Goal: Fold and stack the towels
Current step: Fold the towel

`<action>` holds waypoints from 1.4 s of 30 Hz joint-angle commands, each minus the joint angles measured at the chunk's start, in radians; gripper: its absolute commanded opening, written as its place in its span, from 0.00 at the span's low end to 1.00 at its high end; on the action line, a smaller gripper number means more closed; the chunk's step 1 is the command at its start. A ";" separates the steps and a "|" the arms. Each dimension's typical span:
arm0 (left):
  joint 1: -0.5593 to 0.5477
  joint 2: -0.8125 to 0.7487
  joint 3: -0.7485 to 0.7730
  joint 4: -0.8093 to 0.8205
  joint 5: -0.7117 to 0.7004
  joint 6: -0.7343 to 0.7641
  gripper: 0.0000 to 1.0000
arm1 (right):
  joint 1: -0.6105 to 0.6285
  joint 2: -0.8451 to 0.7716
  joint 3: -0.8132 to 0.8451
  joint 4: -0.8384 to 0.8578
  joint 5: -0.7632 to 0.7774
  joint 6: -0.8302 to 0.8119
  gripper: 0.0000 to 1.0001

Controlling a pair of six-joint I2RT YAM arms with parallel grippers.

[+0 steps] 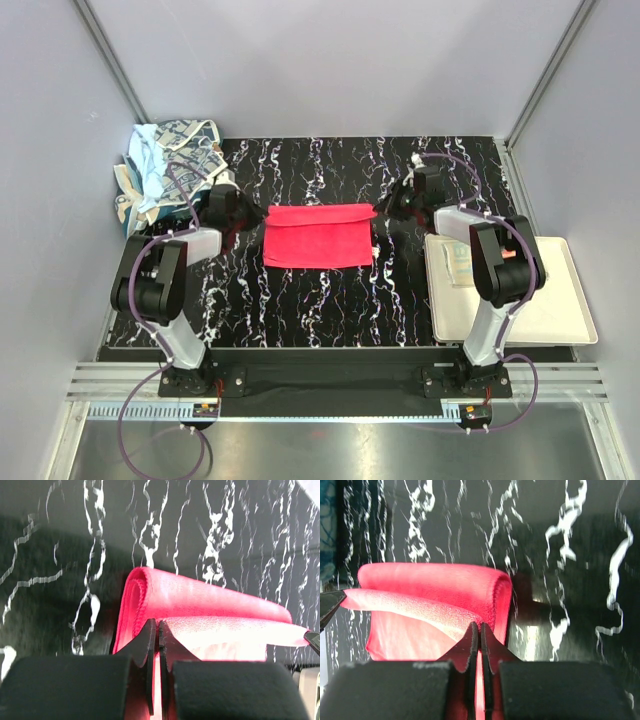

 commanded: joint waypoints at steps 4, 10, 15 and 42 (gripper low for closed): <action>-0.016 -0.118 -0.078 0.075 -0.031 0.003 0.00 | 0.025 -0.111 -0.094 0.069 0.003 0.017 0.02; -0.017 -0.187 -0.117 0.051 -0.027 0.011 0.00 | 0.047 -0.160 -0.148 0.064 0.020 0.011 0.02; -0.025 -0.237 -0.155 0.036 -0.022 0.018 0.00 | 0.061 -0.197 -0.182 0.064 0.034 0.011 0.02; -0.032 -0.362 -0.295 0.008 0.007 0.043 0.00 | 0.114 -0.317 -0.326 0.064 0.091 0.024 0.02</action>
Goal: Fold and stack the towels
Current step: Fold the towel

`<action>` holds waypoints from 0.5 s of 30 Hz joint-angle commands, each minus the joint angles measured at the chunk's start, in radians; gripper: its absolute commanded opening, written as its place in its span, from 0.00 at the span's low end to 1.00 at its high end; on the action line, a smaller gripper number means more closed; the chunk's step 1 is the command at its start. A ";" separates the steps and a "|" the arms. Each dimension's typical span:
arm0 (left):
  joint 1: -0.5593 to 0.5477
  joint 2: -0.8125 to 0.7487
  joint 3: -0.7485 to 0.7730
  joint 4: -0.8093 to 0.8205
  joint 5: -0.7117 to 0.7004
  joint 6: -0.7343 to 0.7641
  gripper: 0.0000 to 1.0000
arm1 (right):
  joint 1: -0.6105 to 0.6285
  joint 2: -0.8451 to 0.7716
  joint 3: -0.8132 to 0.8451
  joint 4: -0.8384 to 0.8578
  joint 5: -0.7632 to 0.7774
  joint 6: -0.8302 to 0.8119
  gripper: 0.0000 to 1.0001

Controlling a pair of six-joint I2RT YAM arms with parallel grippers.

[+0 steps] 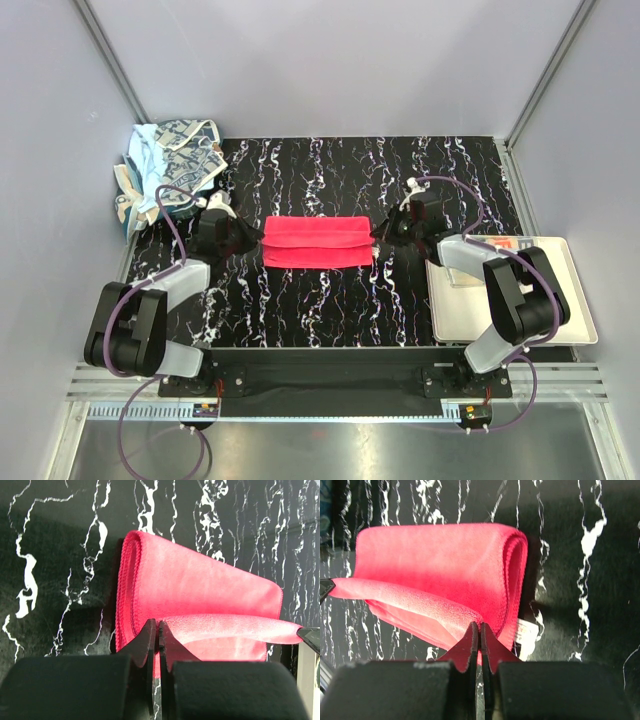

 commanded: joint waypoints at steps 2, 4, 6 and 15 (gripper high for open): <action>-0.002 -0.026 -0.015 0.046 0.011 0.021 0.00 | 0.013 -0.044 -0.017 0.034 0.030 0.008 0.02; -0.002 -0.026 -0.020 0.050 0.014 0.021 0.00 | 0.016 -0.047 -0.025 0.035 0.034 0.007 0.02; -0.002 -0.026 -0.023 0.051 0.015 0.022 0.00 | 0.018 -0.052 -0.031 0.035 0.038 0.007 0.02; -0.001 -0.003 -0.058 0.079 0.038 0.025 0.01 | 0.020 -0.052 -0.063 0.055 0.026 0.011 0.05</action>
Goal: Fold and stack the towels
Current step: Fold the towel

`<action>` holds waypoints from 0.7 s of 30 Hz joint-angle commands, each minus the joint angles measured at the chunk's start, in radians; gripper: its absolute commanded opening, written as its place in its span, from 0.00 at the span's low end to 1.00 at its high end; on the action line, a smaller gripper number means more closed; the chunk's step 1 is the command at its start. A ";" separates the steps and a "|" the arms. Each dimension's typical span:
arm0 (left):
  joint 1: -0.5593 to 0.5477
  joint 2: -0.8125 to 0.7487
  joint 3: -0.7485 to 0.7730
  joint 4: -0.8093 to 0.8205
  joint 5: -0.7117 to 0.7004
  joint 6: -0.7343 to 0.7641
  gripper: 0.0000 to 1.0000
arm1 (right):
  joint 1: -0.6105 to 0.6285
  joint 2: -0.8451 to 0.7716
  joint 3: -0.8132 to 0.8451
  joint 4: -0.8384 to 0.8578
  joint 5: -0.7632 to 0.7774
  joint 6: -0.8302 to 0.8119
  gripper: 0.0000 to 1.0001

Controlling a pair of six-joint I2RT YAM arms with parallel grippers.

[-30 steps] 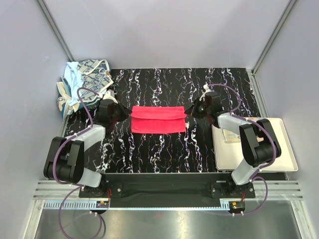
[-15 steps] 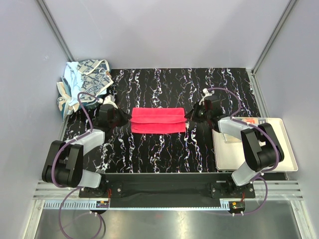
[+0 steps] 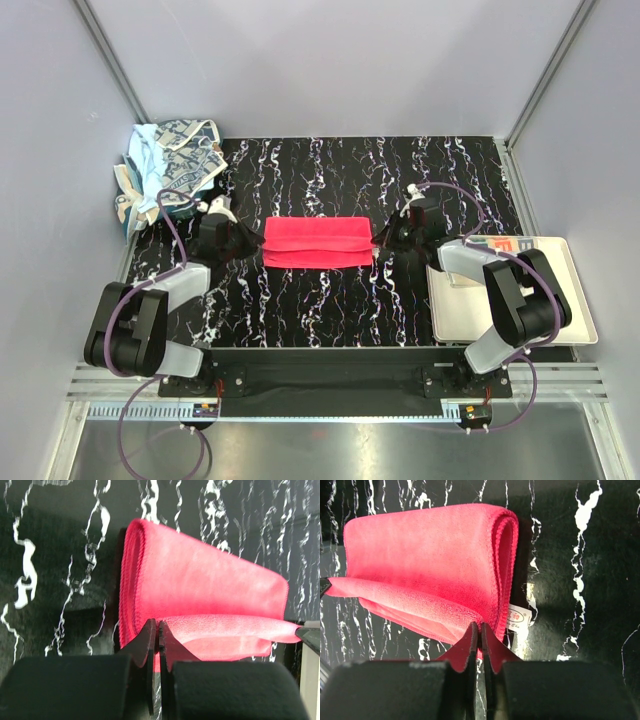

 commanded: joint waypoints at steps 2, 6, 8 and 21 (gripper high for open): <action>0.000 0.002 -0.036 0.076 0.036 0.021 0.02 | 0.014 -0.035 -0.014 0.048 0.008 0.008 0.12; -0.006 -0.001 -0.074 0.101 0.064 0.020 0.18 | 0.016 -0.044 -0.023 0.035 -0.007 0.011 0.25; -0.006 -0.018 -0.083 0.090 0.075 0.026 0.23 | 0.022 -0.064 -0.029 0.027 -0.009 0.018 0.36; -0.017 -0.189 0.022 -0.137 -0.004 0.040 0.34 | 0.026 -0.127 0.104 -0.243 0.083 0.001 0.39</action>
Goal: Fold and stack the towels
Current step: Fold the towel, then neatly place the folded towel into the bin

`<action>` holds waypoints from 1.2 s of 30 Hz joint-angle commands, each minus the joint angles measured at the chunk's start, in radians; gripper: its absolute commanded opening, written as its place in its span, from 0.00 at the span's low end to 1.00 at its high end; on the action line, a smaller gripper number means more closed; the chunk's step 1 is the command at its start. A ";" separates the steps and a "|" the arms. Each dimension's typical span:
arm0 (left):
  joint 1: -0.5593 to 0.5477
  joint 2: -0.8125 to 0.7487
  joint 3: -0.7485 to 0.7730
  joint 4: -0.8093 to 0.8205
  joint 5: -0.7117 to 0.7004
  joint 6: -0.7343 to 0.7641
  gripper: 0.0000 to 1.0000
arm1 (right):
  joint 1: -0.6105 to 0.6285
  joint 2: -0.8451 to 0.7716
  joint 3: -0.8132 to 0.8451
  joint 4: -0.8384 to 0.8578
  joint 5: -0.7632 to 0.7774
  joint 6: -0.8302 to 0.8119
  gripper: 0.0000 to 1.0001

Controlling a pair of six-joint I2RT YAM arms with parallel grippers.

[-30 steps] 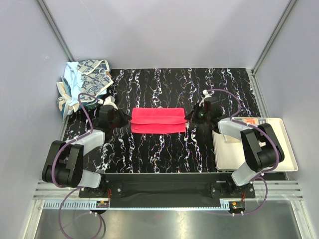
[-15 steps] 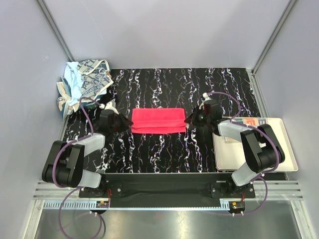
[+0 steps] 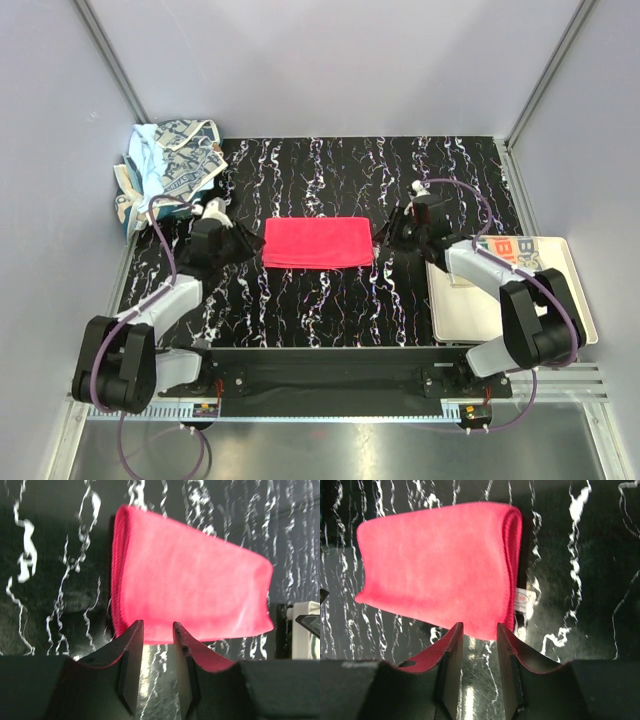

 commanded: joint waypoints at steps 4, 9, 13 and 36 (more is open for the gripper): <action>-0.075 0.118 0.200 -0.074 -0.035 0.032 0.33 | 0.019 0.110 0.189 -0.143 0.091 -0.012 0.40; -0.120 0.253 0.257 -0.126 -0.075 0.050 0.32 | 0.021 0.215 0.266 -0.167 0.116 -0.047 0.50; -0.124 0.365 0.231 -0.123 -0.092 0.052 0.31 | 0.033 0.310 0.271 -0.136 0.109 -0.067 0.55; -0.160 0.387 0.203 -0.170 -0.163 0.016 0.30 | 0.186 0.522 0.395 -0.341 0.404 -0.035 0.52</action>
